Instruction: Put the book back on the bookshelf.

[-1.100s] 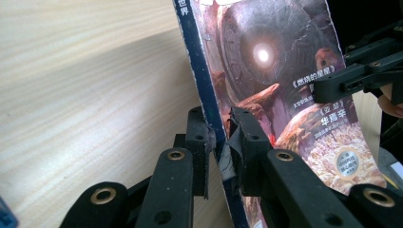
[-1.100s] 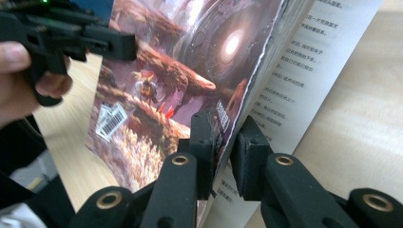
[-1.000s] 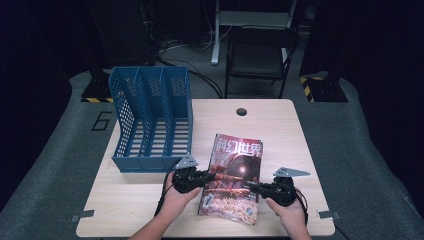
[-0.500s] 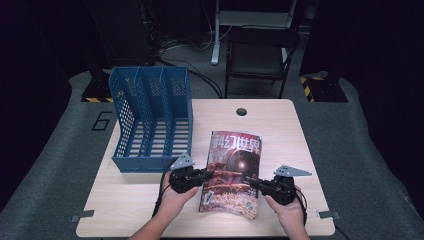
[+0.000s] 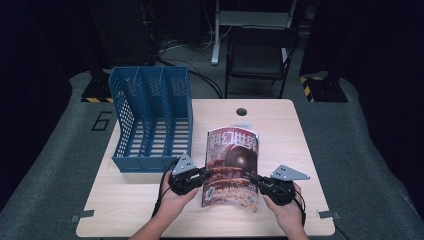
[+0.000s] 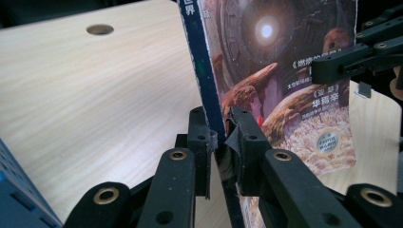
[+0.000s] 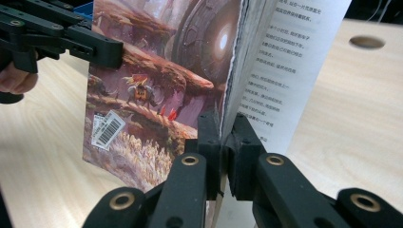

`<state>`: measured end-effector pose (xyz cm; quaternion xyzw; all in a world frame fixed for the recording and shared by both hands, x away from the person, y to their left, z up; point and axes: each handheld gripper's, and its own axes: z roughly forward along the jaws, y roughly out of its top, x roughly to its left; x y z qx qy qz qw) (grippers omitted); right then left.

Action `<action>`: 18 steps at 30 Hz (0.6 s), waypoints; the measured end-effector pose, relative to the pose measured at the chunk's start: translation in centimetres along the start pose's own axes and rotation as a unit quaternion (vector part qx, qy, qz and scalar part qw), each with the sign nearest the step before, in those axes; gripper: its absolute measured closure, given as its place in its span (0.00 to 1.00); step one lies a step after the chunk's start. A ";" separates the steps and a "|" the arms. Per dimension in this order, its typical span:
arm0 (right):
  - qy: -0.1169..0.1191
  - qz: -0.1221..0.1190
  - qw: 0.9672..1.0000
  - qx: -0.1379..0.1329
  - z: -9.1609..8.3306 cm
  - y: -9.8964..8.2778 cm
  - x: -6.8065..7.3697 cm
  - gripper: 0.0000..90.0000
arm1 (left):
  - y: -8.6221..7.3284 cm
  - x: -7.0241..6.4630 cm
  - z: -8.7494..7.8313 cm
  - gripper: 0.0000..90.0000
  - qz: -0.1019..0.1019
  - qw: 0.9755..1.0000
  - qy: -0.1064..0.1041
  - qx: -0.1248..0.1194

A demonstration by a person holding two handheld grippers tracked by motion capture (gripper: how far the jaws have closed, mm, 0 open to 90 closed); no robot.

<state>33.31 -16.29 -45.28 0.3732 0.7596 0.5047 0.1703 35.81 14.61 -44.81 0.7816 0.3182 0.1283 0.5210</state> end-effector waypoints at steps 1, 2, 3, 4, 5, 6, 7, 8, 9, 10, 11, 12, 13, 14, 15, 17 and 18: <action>-0.003 -0.004 1.000 -0.001 0.0 0.1 0.1 0.95 | -0.1 -0.1 0.0 0.89 0.005 1.000 0.004 -0.004; -0.009 -0.010 1.000 -0.005 0.1 0.1 0.2 0.95 | -0.1 -0.3 0.0 0.89 0.012 1.000 0.010 -0.008; -0.013 -0.017 1.000 -0.006 0.1 0.2 0.3 0.95 | -0.2 -0.4 -0.1 0.89 0.020 1.000 0.013 -0.006; -0.020 -0.021 1.000 -0.007 0.2 0.2 0.5 0.95 | -0.2 -0.4 -0.2 0.89 0.035 0.999 0.017 -0.006; -0.025 -0.030 0.999 -0.008 0.3 0.3 0.7 0.95 | -0.3 -0.5 -0.2 0.89 0.038 0.999 0.020 -0.008; -0.025 -0.031 0.999 -0.008 0.3 0.3 0.8 0.95 | -0.3 -0.5 -0.3 0.89 0.042 0.999 0.022 -0.008; -0.029 -0.040 0.999 -0.010 0.4 0.3 0.8 0.95 | -0.4 -0.6 -0.3 0.89 0.045 0.999 0.027 -0.012; -0.032 -0.039 0.999 -0.011 0.4 0.3 0.9 0.95 | -0.4 -0.7 -0.3 0.89 0.046 0.999 0.027 -0.011; -0.032 -0.039 0.999 -0.013 0.4 0.3 0.9 0.95 | -0.4 -0.7 -0.3 0.89 0.049 0.998 0.027 -0.010; -0.030 -0.040 0.999 -0.011 0.5 0.3 0.9 0.95 | -0.5 -0.6 -0.3 0.89 0.046 0.999 0.024 -0.010; -0.028 -0.041 0.999 -0.011 0.5 0.3 0.8 0.95 | -0.6 -0.6 -0.3 0.89 0.042 0.999 0.021 -0.010; -0.028 -0.040 0.999 -0.011 0.5 0.2 0.8 0.95 | -0.6 -0.5 -0.3 0.89 0.047 0.998 0.026 -0.012; -0.027 -0.043 0.999 -0.011 0.5 0.2 0.8 0.95 | -0.7 -0.5 -0.4 0.89 0.046 0.999 0.023 -0.009; -0.027 -0.045 0.999 -0.011 0.5 0.2 0.9 0.95 | -0.8 -0.4 -0.4 0.89 0.048 0.999 0.023 -0.009; -0.026 -0.045 0.999 -0.010 0.4 0.2 0.9 0.95 | -0.9 -0.5 -0.4 0.89 0.048 0.998 0.026 -0.013; -0.024 -0.050 0.998 -0.009 0.3 0.1 0.9 0.95 | -1.0 -0.6 -0.4 0.89 0.046 0.999 0.025 -0.014; -0.023 -0.046 0.999 -0.007 0.3 0.0 0.9 0.95 | -1.0 -0.6 -0.4 0.89 0.044 0.999 0.024 -0.015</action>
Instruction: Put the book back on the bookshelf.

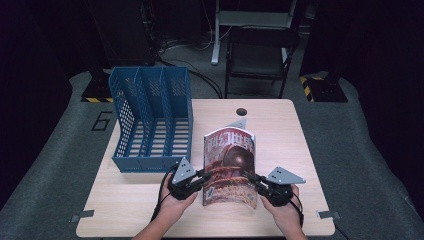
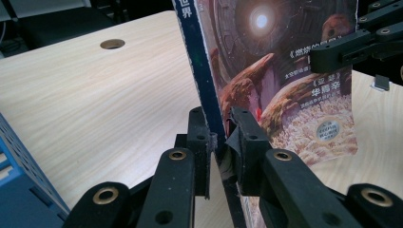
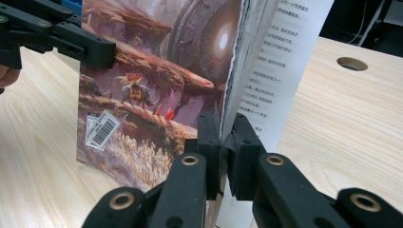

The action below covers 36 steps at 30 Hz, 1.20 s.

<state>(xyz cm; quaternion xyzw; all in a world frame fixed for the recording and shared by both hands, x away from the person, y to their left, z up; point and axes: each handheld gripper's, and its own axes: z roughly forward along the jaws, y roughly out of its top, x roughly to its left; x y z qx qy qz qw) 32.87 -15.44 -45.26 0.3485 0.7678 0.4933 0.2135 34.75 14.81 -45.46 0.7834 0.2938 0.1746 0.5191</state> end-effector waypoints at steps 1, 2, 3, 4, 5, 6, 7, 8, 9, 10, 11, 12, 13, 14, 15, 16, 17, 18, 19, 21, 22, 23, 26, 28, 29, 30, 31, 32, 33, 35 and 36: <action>0.003 -0.003 1.000 -0.001 -0.1 0.0 0.0 0.95 | 0.0 0.0 0.0 0.89 -0.002 1.000 -0.001 0.001; 0.001 -0.003 1.000 -0.002 -0.1 0.0 0.0 0.95 | 0.1 0.0 0.0 0.89 -0.002 1.000 -0.001 0.002; 0.002 -0.005 1.000 -0.002 -0.1 0.0 -0.1 0.95 | 0.1 0.0 0.0 0.89 -0.001 1.000 0.000 0.003; 0.002 -0.001 1.000 0.000 -0.1 0.0 0.0 0.95 | 0.2 0.1 0.0 0.89 -0.005 1.000 -0.006 0.006; 0.002 -0.008 1.000 -0.001 0.0 0.0 0.0 0.95 | 0.3 0.2 0.0 0.88 -0.013 1.000 -0.008 0.005; 0.002 -0.008 1.000 -0.001 -0.1 0.0 0.0 0.95 | 0.4 0.3 -0.1 0.88 -0.033 0.999 -0.020 0.009; 0.002 -0.004 1.000 -0.002 -0.1 0.1 0.1 0.95 | 0.5 0.4 0.0 0.88 -0.052 0.998 -0.024 0.009; 0.005 -0.011 1.000 -0.005 -0.2 0.1 0.0 0.95 | 0.5 0.6 0.0 0.87 -0.047 0.999 -0.023 0.014; 0.007 -0.013 1.000 -0.007 -0.2 0.1 0.0 0.95 | 0.4 0.7 0.1 0.86 -0.058 0.998 -0.024 0.015; 0.004 -0.017 1.000 -0.007 -0.2 0.1 0.2 0.95 | 0.4 0.8 0.2 0.85 -0.064 0.997 -0.027 0.018; 0.002 -0.022 1.000 -0.003 -0.2 0.1 0.2 0.95 | 0.3 1.0 0.3 0.84 -0.066 0.997 -0.027 0.019; -0.001 -0.028 1.000 -0.004 -0.2 0.0 0.3 0.95 | 0.2 1.1 0.3 0.84 -0.074 0.997 -0.030 0.021; -0.004 -0.035 0.999 -0.004 -0.2 0.0 0.5 0.95 | 0.2 1.3 0.4 0.84 -0.081 0.996 -0.034 0.023; -0.003 -0.042 0.999 -0.006 -0.2 -0.2 0.5 0.95 | 0.1 1.5 0.4 0.83 -0.086 0.995 -0.035 0.023; 0.000 -0.045 0.999 -0.004 -0.3 -0.2 0.5 0.95 | 0.1 1.6 0.4 0.83 -0.087 0.995 -0.035 0.023; 0.001 -0.047 0.999 -0.006 -0.3 -0.3 0.5 0.95 | 0.1 1.6 0.4 0.83 -0.094 0.995 -0.036 0.020; 0.004 -0.048 0.999 -0.006 -0.3 -0.3 0.4 0.95 | 0.2 1.7 0.4 0.83 -0.096 0.995 -0.037 0.018; 0.007 -0.050 0.999 -0.005 -0.4 -0.4 0.3 0.95 | 0.3 1.8 0.4 0.83 -0.099 0.994 -0.041 0.016; 0.007 -0.050 0.999 -0.005 -0.4 -0.5 0.3 0.95 | 0.5 1.9 0.3 0.83 -0.101 0.994 -0.040 0.014; 0.008 -0.050 0.999 -0.005 -0.5 -0.5 0.3 0.95 | 0.9 2.0 0.3 0.83 -0.105 0.994 -0.039 0.010; 0.010 -0.057 0.998 -0.003 -0.6 -0.5 0.2 0.95 | 1.2 2.1 0.2 0.82 -0.101 0.994 -0.038 0.007; 0.010 -0.052 0.999 -0.002 -0.6 -0.6 0.3 0.95 | 1.5 2.3 0.1 0.82 -0.099 0.994 -0.038 0.005; 0.011 -0.059 0.998 -0.003 -0.6 -0.5 0.5 0.95 | 2.4 2.7 -0.3 0.83 -0.105 0.994 -0.033 -0.009; 0.010 -0.062 0.998 -0.004 -0.5 -0.4 0.6 0.95 | 3.1 3.1 -0.6 0.83 -0.107 0.994 -0.031 -0.015; 0.011 -0.062 0.998 -0.004 -0.5 -0.4 0.7 0.95 | 3.3 3.2 -0.6 0.84 -0.107 0.994 -0.031 -0.016; 0.009 -0.061 0.998 -0.004 -0.5 -0.4 0.7 0.95 | 3.5 3.3 -0.7 0.85 -0.105 0.994 -0.035 -0.014; 0.009 -0.058 0.998 -0.004 -0.5 -0.4 0.7 0.95 | 3.7 3.3 -0.7 0.86 -0.105 0.994 -0.037 -0.013; 0.007 -0.057 0.998 -0.004 -0.5 -0.4 0.7 0.95 | 3.8 3.3 -0.7 0.87 -0.105 0.993 -0.043 -0.011; 0.008 -0.056 0.998 -0.005 -0.5 -0.4 0.6 0.95 | 3.8 3.3 -0.7 0.88 -0.106 0.993 -0.043 -0.014; 0.016 -0.050 0.999 -0.004 -0.5 -0.4 0.4 0.95 | 3.8 3.2 -0.7 0.89 -0.107 0.993 -0.044 -0.015; 0.020 -0.046 0.999 -0.004 -0.5 -0.4 0.3 0.94 | 3.8 3.1 -0.7 0.90 -0.107 0.993 -0.045 -0.017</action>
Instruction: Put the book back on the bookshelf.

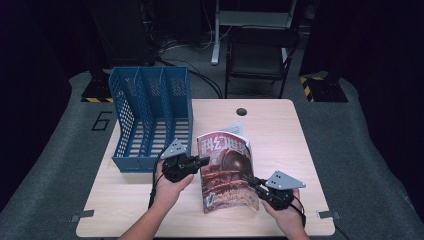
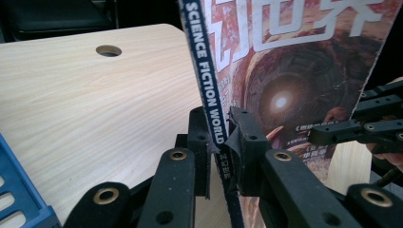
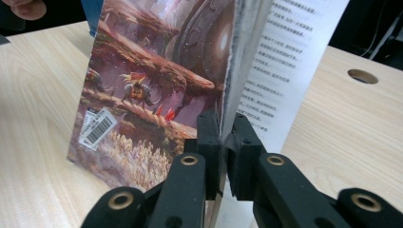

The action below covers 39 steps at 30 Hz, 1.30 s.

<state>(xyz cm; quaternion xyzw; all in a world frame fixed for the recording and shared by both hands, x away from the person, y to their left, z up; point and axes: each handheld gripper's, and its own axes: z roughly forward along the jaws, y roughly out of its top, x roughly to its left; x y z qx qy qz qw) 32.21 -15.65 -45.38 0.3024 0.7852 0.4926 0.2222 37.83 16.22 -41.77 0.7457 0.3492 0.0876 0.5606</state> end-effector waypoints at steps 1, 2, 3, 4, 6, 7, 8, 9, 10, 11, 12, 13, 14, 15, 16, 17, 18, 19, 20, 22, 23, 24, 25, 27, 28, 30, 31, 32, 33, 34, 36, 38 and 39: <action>0.002 0.005 1.000 0.000 0.0 0.0 -0.1 0.93 | 0.0 0.0 0.0 0.90 0.002 1.000 -0.002 0.000; 0.004 0.008 1.000 0.000 0.0 0.0 -0.1 0.92 | 0.0 -0.2 0.0 0.90 0.005 1.000 -0.005 -0.001; 0.010 0.009 1.000 0.000 0.0 0.0 -0.3 0.90 | 0.0 -0.2 0.0 0.91 0.010 1.000 -0.005 -0.004; 0.014 0.013 1.000 0.003 -0.1 -0.1 -0.3 0.89 | 0.1 -0.3 -0.1 0.91 0.014 1.000 -0.006 -0.002; 0.023 0.024 0.999 0.006 0.0 -0.1 -0.5 0.84 | 0.1 -0.5 -0.1 0.91 0.017 1.000 -0.009 -0.005; 0.027 0.026 0.999 0.012 0.1 -0.2 -0.6 0.83 | 0.1 -0.6 -0.2 0.92 0.016 1.000 -0.007 -0.005; 0.033 0.033 0.999 0.018 0.3 -0.3 -0.7 0.81 | 0.1 -0.6 -0.2 0.92 0.015 1.000 -0.010 -0.006; 0.038 0.038 0.998 0.026 0.4 -0.4 -0.8 0.80 | 0.2 -0.8 -0.3 0.93 0.014 1.000 -0.013 -0.008; 0.046 0.042 0.997 0.035 0.6 -0.5 -0.8 0.79 | 0.2 -0.8 -0.3 0.93 0.017 1.000 -0.013 -0.010; 0.050 0.045 0.997 0.040 0.7 -0.5 -0.9 0.78 | 0.2 -1.0 -0.4 0.93 0.018 1.000 -0.012 -0.009; 0.054 0.050 0.996 0.048 0.8 -0.6 -0.9 0.78 | 0.3 -1.1 -0.4 0.93 0.024 1.000 -0.013 -0.013; 0.057 0.053 0.996 0.051 0.9 -0.6 -1.0 0.78 | 0.3 -1.2 -0.5 0.93 0.026 1.000 -0.012 -0.011; 0.062 0.057 0.995 0.055 1.0 -0.6 -1.1 0.79 | 0.4 -1.2 -0.5 0.93 0.031 0.999 -0.013 -0.013; 0.061 0.068 0.994 0.057 1.0 -0.5 -1.1 0.80 | 0.4 -1.3 -0.5 0.93 0.031 0.999 -0.012 -0.012; 0.063 0.076 0.993 0.059 1.1 -0.5 -1.2 0.83 | 0.4 -1.4 -0.6 0.93 0.032 0.999 -0.013 -0.013; 0.066 0.079 0.993 0.060 1.0 -0.4 -1.3 0.85 | 0.4 -1.4 -0.7 0.93 0.036 0.999 -0.012 -0.015; 0.067 0.083 0.993 0.058 1.0 -0.4 -1.3 0.88 | 0.5 -1.5 -0.8 0.93 0.036 0.999 -0.011 -0.015; 0.066 0.080 0.993 0.056 0.9 -0.3 -1.3 0.89 | 0.5 -1.5 -0.9 0.93 0.037 0.999 -0.012 -0.018; 0.060 0.077 0.994 0.056 0.9 -0.1 -1.1 0.90 | 0.5 -1.6 -1.0 0.93 0.037 0.999 -0.016 -0.022; 0.043 0.057 0.996 0.053 0.8 0.3 -0.7 0.91 | 0.7 -1.7 -1.3 0.93 0.043 0.999 -0.017 -0.025; 0.037 0.053 0.997 0.050 0.8 0.4 -0.6 0.92 | 0.7 -1.8 -1.4 0.93 0.041 0.999 -0.015 -0.025; 0.033 0.050 0.997 0.047 0.7 0.4 -0.6 0.92 | 0.7 -1.9 -1.5 0.93 0.043 0.999 -0.018 -0.026; 0.026 0.046 0.998 0.041 0.7 0.5 -0.5 0.93 | 0.8 -1.9 -1.6 0.93 0.048 0.998 -0.016 -0.028; 0.013 0.036 0.999 0.034 0.6 0.6 -0.4 0.94 | 0.8 -2.2 -1.8 0.93 0.058 0.998 -0.016 -0.029; 0.004 0.028 0.999 0.027 0.6 0.6 -0.4 0.94 | 0.8 -2.2 -1.9 0.93 0.068 0.997 -0.015 -0.031; -0.007 0.017 1.000 0.021 0.5 0.7 -0.3 0.95 | 0.8 -2.3 -2.0 0.93 0.075 0.996 -0.015 -0.034; -0.016 0.017 1.000 0.016 0.4 0.8 -0.1 0.95 | 0.8 -2.4 -2.1 0.93 0.075 0.996 -0.015 -0.035; -0.024 0.004 1.000 0.012 0.4 0.9 0.0 0.95 | 0.7 -2.5 -2.2 0.93 0.074 0.996 -0.015 -0.036; -0.032 -0.006 0.999 0.011 0.4 1.0 0.2 0.95 | 0.7 -2.5 -2.3 0.93 0.083 0.996 -0.012 -0.037; -0.036 -0.012 0.999 0.009 0.4 1.0 0.4 0.95 | 0.7 -2.5 -2.4 0.93 0.083 0.996 -0.014 -0.035; -0.037 -0.028 0.999 0.011 0.4 1.0 0.5 0.95 | 0.3 -2.6 -2.6 0.93 0.080 0.996 -0.018 -0.029; -0.034 -0.033 0.999 0.014 0.5 0.8 0.6 0.94 | -0.1 -2.5 -2.7 0.93 0.080 0.996 -0.019 -0.024; -0.029 -0.039 0.999 0.015 0.5 0.7 0.5 0.95 | -0.2 -2.4 -3.0 0.93 0.076 0.997 -0.021 -0.023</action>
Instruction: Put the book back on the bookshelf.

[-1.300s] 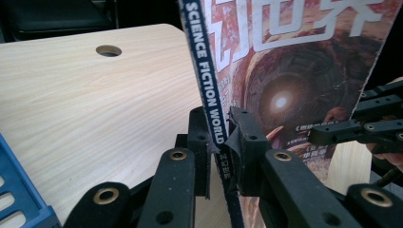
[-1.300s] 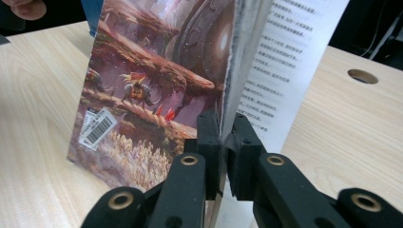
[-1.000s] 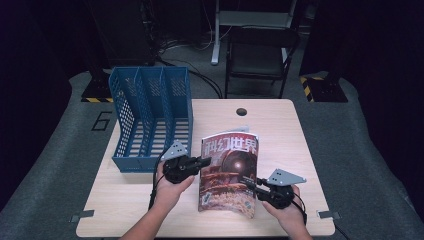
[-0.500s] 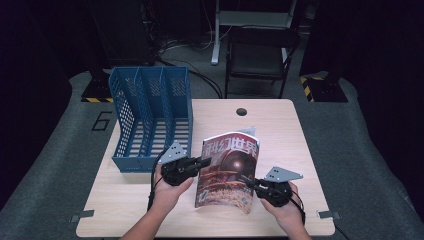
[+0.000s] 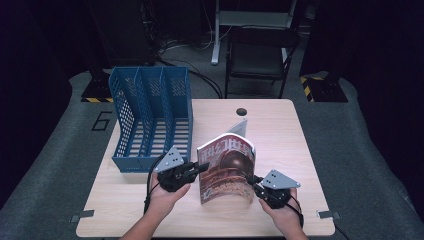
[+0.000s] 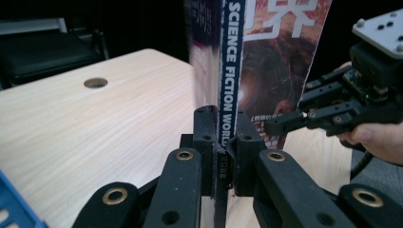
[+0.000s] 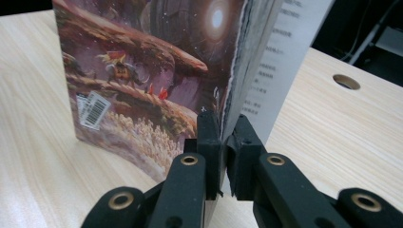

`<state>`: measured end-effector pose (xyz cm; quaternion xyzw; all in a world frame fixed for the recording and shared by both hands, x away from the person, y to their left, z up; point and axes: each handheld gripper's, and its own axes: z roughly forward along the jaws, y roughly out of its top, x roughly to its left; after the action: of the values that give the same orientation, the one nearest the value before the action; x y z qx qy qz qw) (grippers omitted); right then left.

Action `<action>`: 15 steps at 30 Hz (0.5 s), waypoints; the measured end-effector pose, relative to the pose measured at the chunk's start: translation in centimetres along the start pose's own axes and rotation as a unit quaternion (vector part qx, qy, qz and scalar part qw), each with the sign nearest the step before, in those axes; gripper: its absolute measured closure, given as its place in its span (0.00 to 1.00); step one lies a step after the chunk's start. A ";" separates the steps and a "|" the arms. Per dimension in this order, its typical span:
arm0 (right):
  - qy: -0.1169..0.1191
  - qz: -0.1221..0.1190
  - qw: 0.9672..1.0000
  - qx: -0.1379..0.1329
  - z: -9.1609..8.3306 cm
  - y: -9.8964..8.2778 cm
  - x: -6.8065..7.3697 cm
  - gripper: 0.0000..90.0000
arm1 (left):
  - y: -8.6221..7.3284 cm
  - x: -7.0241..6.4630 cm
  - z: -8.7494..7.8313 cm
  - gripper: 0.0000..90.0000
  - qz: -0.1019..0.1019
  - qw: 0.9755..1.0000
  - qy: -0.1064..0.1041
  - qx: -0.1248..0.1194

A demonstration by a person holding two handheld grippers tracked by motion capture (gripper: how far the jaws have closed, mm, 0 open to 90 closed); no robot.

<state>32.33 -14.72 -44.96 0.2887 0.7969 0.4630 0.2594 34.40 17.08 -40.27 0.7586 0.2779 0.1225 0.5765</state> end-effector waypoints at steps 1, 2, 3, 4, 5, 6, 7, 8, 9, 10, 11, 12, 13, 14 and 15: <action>0.004 0.005 1.000 -0.002 -0.1 -0.1 0.1 0.95 | -0.1 0.1 -0.2 0.93 -0.003 1.000 0.000 0.000; 0.007 0.009 1.000 -0.006 -0.1 -0.1 0.1 0.95 | -0.2 0.1 -0.4 0.93 -0.003 1.000 -0.001 0.001; 0.012 0.003 1.000 -0.002 -0.3 -0.1 0.1 0.95 | -0.3 0.0 -0.7 0.93 -0.015 1.000 -0.005 0.001; 0.015 -0.004 1.000 -0.003 -0.4 -0.2 0.2 0.95 | -0.4 -0.1 -0.8 0.92 -0.018 1.000 -0.007 0.001; 0.019 -0.003 1.000 -0.003 -0.4 -0.2 0.2 0.95 | -0.5 -0.3 -0.9 0.91 -0.017 1.000 -0.008 0.002; 0.022 -0.010 1.000 -0.002 -0.5 -0.3 0.2 0.95 | -0.5 -0.5 -0.9 0.90 -0.020 1.000 -0.011 0.003; 0.026 -0.011 1.000 0.001 -0.7 -0.5 0.2 0.95 | -0.6 -0.8 -1.0 0.89 -0.013 1.000 -0.011 0.009; 0.029 -0.012 1.000 0.001 -0.8 -0.6 0.1 0.95 | -0.5 -1.0 -1.0 0.87 -0.006 1.000 -0.009 0.010; 0.034 -0.004 0.999 0.001 -0.9 -0.7 0.1 0.95 | -0.2 -1.2 -1.0 0.84 0.000 1.000 -0.004 0.008; 0.039 -0.010 0.999 0.000 -1.1 -0.8 -0.1 0.95 | 0.1 -1.3 -1.0 0.83 0.002 1.000 -0.004 0.005; 0.040 -0.006 0.999 0.000 -1.1 -0.8 -0.1 0.95 | 0.5 -1.2 -1.1 0.83 -0.001 1.000 -0.003 -0.001; 0.043 -0.012 0.999 0.002 -1.1 -0.9 -0.1 0.95 | 1.0 -1.1 -1.1 0.82 0.003 1.000 -0.002 -0.001; 0.039 -0.006 0.999 0.002 -1.2 -0.8 0.0 0.95 | 1.3 -1.1 -1.1 0.82 0.004 1.000 0.001 -0.008; 0.040 -0.012 0.999 0.001 -1.2 -0.8 0.0 0.95 | 1.8 -1.0 -1.2 0.81 0.006 1.000 0.003 -0.009; 0.042 -0.009 0.999 0.001 -1.1 -0.8 0.1 0.95 | 2.3 -0.9 -1.3 0.81 0.007 1.000 0.006 -0.012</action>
<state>31.30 -15.66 -45.21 0.2625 0.8102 0.4712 0.2295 33.70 17.18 -37.62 0.7526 0.2743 0.1348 0.5832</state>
